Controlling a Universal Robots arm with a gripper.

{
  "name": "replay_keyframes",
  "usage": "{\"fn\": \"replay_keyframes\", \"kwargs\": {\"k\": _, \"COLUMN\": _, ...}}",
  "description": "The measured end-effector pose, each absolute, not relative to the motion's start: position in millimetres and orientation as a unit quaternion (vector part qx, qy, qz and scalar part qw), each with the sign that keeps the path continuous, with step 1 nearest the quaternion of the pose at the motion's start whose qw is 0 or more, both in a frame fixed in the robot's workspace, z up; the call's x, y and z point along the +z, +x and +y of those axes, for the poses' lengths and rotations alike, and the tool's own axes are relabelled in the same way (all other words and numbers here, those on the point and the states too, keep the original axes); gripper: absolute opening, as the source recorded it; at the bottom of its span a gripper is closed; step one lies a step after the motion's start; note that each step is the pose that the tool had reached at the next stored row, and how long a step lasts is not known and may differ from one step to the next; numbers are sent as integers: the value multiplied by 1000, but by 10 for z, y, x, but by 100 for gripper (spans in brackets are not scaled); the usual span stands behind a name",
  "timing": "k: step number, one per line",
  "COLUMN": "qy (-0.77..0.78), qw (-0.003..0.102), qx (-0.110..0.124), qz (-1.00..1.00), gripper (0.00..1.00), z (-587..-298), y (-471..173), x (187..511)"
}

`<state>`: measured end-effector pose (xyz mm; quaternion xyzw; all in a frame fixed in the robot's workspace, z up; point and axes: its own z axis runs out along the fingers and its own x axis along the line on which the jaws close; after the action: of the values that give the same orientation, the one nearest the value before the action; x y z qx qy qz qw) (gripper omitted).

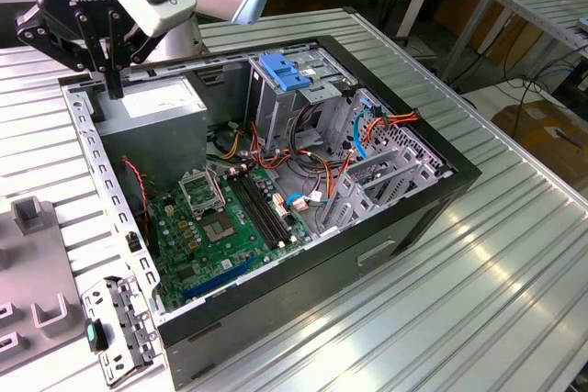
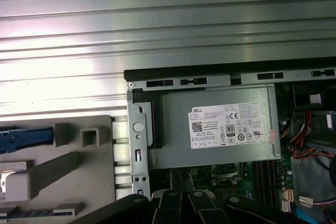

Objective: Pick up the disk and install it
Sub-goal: 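Reach for the disk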

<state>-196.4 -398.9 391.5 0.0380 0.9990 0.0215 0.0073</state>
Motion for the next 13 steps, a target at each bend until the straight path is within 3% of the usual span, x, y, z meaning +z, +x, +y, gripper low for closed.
{"fn": "replay_keyframes", "kwargs": {"k": 13, "qy": 38, "qw": 5, "qx": 21, "qz": 999, "gripper": 11, "z": -3989, "y": -2082, "x": 3910}}
